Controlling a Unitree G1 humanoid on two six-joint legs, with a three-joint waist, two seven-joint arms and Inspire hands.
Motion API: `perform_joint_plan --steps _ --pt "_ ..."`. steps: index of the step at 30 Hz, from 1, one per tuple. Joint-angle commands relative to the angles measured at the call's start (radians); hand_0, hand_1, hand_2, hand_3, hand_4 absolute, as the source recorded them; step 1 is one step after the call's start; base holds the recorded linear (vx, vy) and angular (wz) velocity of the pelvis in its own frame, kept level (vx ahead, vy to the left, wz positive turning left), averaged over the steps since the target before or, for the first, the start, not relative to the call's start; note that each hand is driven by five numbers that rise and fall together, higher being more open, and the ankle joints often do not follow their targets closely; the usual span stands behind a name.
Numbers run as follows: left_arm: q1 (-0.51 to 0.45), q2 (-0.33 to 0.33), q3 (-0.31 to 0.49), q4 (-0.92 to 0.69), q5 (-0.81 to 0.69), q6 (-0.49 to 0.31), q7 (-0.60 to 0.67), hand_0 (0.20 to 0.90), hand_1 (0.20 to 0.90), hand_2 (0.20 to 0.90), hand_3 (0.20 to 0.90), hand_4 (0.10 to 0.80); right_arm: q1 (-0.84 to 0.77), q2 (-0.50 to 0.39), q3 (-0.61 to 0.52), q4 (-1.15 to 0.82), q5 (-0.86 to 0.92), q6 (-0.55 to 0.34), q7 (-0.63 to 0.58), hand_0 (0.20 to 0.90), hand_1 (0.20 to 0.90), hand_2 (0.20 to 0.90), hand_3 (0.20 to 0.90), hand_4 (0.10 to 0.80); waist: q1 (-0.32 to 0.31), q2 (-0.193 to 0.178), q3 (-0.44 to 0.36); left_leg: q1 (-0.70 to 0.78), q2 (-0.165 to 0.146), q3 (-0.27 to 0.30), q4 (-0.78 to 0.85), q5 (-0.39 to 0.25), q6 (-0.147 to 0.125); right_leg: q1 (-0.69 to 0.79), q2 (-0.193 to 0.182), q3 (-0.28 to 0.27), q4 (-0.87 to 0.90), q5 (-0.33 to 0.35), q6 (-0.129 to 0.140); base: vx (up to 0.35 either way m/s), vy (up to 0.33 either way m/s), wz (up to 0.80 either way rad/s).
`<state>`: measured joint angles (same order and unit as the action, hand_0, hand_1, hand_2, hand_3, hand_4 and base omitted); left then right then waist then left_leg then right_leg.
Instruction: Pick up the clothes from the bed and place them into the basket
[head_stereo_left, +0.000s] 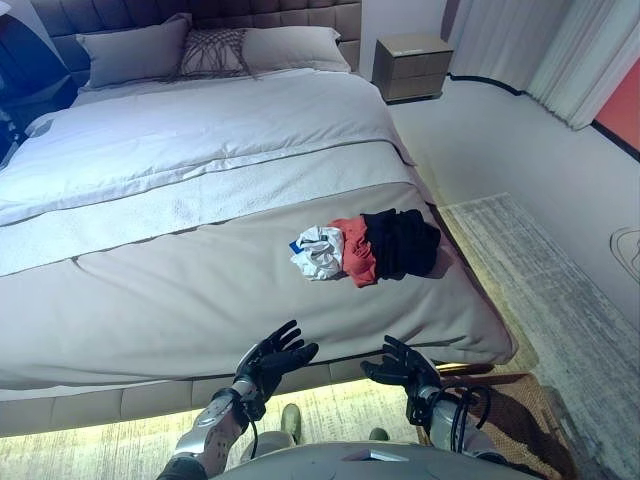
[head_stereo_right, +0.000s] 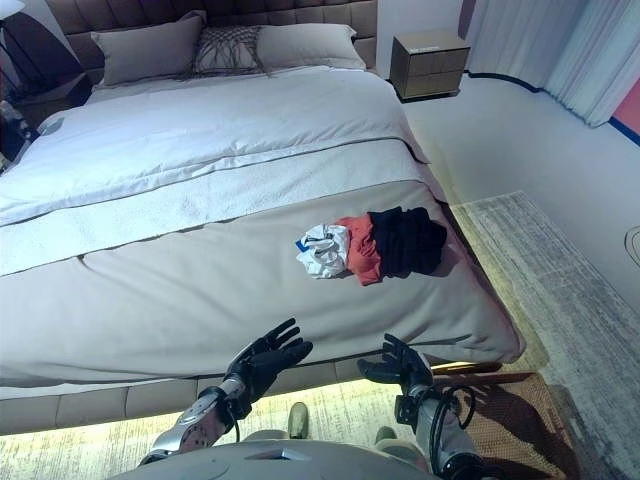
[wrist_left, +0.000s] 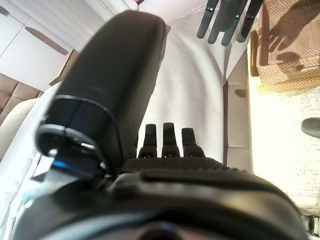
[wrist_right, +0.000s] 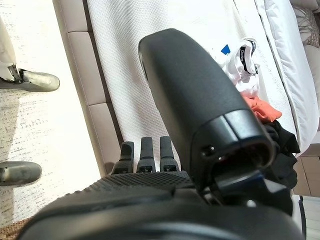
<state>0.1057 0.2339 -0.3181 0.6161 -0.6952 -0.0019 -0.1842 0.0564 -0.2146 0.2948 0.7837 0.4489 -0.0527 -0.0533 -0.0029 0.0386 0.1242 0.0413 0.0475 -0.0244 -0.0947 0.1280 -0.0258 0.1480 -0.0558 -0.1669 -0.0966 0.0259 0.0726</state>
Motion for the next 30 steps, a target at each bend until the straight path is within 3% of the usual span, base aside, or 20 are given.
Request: perform_joint_plan --steps 1,23,28,30 --pt "-0.119 0.006 0.002 0.008 0.002 -0.043 -0.045 0.900 0.900 0.900 0.900 0.800 -0.114 0.023 -0.007 -0.022 0.013 -0.071 0.029 0.900 0.900 0.900 0.900 0.800 0.009 -0.036 0.030 0.100 -0.010 0.026 0.007 -0.149 0.009 0.025 -0.026 0.030 0.020 -0.032 -0.009 0.000 0.000 0.00" --pt "-0.102 0.010 0.009 -0.002 -0.002 -0.036 -0.044 0.900 0.900 0.900 0.900 0.800 -0.113 0.012 -0.017 -0.040 -0.021 -0.092 -0.016 0.900 0.900 0.900 0.900 0.800 0.008 -0.034 0.035 0.100 -0.008 0.029 0.007 -0.149 0.009 0.021 -0.022 0.034 0.026 -0.035 -0.013 0.000 0.000 0.00" --pt "-0.090 0.017 0.020 -0.006 -0.020 -0.025 -0.040 0.900 0.900 0.900 0.900 0.800 -0.113 -0.016 -0.015 -0.098 -0.122 -0.124 -0.069 0.900 0.900 0.900 0.900 0.800 0.007 -0.037 0.042 0.105 -0.007 0.028 0.007 -0.151 0.010 0.019 -0.016 0.040 0.030 -0.038 -0.017 0.007 -0.003 0.00" --pt "-0.087 0.019 0.026 -0.012 -0.023 -0.021 -0.044 0.900 0.900 0.900 0.900 0.800 -0.130 -0.047 -0.007 -0.147 -0.151 -0.116 -0.077 0.900 0.900 0.900 0.900 0.800 0.009 -0.049 0.055 0.099 -0.011 0.033 0.078 -0.170 0.007 0.012 -0.016 0.059 0.039 -0.039 -0.027 0.005 0.001 -0.02"
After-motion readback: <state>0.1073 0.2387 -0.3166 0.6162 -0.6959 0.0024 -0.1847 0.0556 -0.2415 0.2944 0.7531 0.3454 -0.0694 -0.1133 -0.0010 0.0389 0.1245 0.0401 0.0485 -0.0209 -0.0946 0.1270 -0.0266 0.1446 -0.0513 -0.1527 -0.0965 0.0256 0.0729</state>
